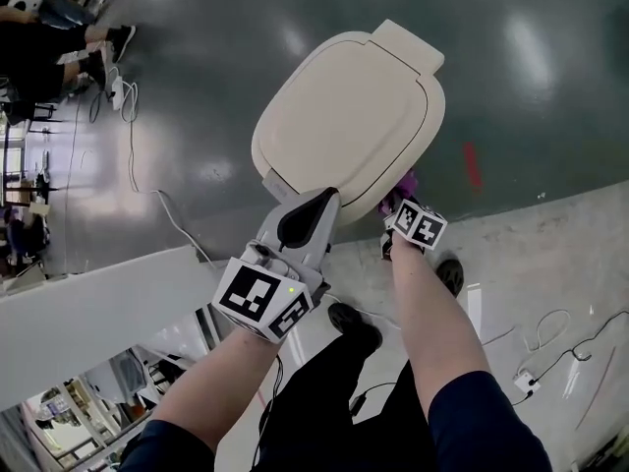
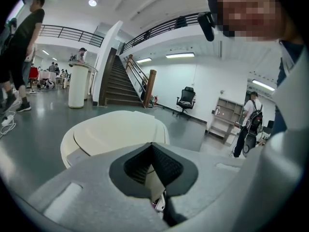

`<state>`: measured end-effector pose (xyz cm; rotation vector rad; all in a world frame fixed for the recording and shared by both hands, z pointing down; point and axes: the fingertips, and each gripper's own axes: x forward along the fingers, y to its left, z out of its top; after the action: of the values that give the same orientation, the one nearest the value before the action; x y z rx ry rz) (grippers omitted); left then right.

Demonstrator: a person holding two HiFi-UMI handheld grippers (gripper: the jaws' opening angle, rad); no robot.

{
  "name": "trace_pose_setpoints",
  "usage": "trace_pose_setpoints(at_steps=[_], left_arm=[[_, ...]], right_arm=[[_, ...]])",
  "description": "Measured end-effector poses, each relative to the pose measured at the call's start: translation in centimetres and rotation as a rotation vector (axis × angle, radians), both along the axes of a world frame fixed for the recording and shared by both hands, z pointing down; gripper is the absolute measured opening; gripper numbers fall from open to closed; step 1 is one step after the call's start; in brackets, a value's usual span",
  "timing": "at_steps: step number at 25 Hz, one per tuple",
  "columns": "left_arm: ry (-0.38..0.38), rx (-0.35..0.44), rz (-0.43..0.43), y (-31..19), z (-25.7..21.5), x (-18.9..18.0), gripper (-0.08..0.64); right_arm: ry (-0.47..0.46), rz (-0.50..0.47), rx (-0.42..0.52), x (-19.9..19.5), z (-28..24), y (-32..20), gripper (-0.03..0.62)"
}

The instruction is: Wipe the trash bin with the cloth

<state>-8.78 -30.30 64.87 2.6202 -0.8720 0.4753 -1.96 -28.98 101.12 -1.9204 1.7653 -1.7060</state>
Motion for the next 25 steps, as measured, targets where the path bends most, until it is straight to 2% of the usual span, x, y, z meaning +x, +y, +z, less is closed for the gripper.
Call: trace_pose_setpoints(at_steps=[4,9,18,25], left_arm=[[0.008,0.001,-0.025,0.0,0.1,-0.5,-0.012],[-0.009,-0.008,-0.020,0.1,0.3,-0.4,-0.012],[-0.028,-0.048,0.006,0.1,0.0,-0.2,-0.012],[-0.013,-0.043,-0.014,1.7,-3.4,-1.9,-0.012]], right_arm=[[0.006,-0.080,0.018,-1.4,-0.9,0.5,0.077],[0.034,-0.151,0.063,-2.6,-5.8,1.2,0.077],[-0.056,-0.095,0.152,-4.9,-16.2,2.7,0.077],[-0.033,-0.150,0.223,-5.3,-23.2,3.4,0.077]])
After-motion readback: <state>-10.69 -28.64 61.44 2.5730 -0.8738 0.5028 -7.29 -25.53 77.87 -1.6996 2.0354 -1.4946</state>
